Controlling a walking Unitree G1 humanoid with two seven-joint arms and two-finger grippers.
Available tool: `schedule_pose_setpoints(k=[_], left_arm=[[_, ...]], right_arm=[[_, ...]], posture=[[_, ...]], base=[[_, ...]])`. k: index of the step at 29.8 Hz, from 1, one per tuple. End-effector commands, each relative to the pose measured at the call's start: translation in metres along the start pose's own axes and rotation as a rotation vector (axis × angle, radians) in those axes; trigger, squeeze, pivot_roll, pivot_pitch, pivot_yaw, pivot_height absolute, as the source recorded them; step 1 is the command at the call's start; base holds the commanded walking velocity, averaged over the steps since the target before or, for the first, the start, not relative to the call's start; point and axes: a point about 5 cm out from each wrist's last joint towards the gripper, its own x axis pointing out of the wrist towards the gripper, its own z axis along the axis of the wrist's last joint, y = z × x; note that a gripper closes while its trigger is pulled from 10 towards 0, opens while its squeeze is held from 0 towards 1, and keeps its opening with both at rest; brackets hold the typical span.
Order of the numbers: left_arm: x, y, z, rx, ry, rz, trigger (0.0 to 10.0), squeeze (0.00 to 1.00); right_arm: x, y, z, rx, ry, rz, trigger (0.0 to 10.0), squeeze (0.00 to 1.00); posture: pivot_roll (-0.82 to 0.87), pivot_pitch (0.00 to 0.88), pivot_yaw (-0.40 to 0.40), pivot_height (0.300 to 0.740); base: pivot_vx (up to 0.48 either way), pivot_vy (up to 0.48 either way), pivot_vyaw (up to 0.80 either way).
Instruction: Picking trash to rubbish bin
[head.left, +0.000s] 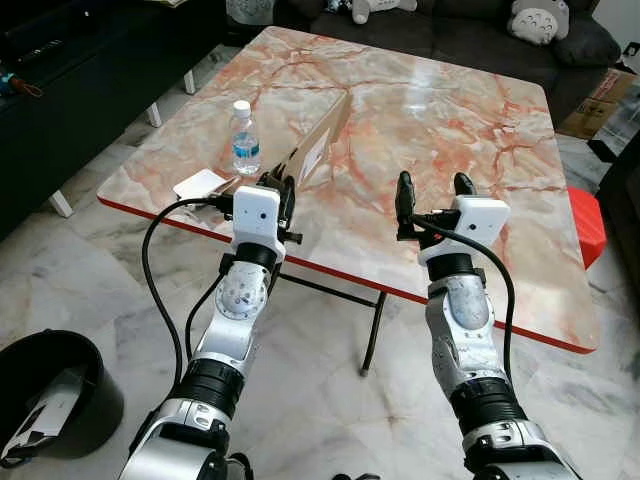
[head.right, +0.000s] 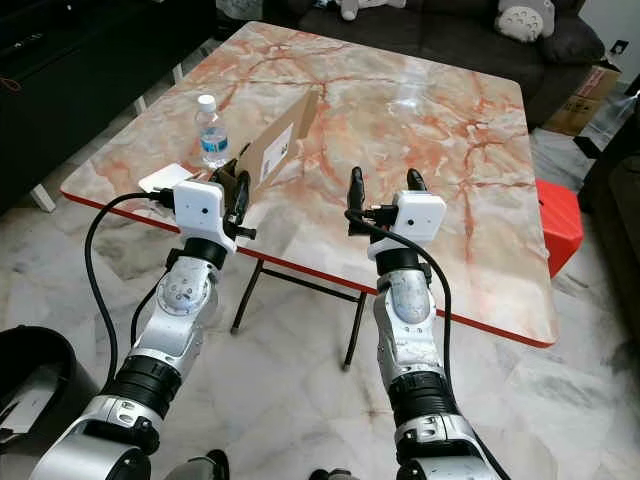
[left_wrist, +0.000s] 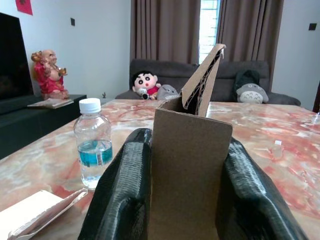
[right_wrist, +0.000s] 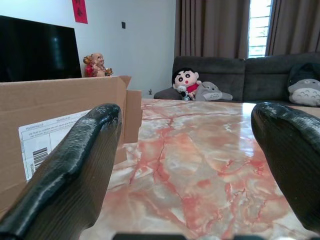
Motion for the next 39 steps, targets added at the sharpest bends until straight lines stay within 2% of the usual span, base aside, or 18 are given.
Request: schedule_pose_setpoints(k=[1, 26, 33, 39], left_arm=[[-0.0005, -0.0056, 0.0024, -0.011, -0.017, -0.021, 10.0, 0.00], [-0.0008, -0.0081, 0.0037, -0.011, -0.029, -0.038, 10.0, 0.00], [-0.0010, -0.0091, 0.0037, -0.011, -0.029, -0.041, 10.0, 0.00], [-0.0011, -0.0089, 0.0036, -0.013, -0.028, -0.040, 10.0, 0.00]], right_arm=[[-0.0023, -0.0072, 0.0008, -0.011, -0.001, -0.023, 10.0, 0.00], [-0.0034, -0.0067, -0.0004, -0.012, 0.002, -0.023, 10.0, 0.00], [-0.0039, -0.0068, -0.0007, -0.013, 0.004, -0.022, 10.0, 0.00], [-0.0040, -0.0067, -0.0010, -0.013, 0.005, -0.022, 10.0, 0.00]], posture=[[0.08, 0.113, -0.126, 0.740], [0.08, 0.091, -0.118, 0.740], [0.08, 0.092, -0.119, 0.740], [0.08, 0.095, -0.120, 0.740]], base=[[0.000, 0.000, 0.00], [0.000, 0.000, 0.00], [-0.245, 0.000, 0.00], [0.000, 0.000, 0.00]])
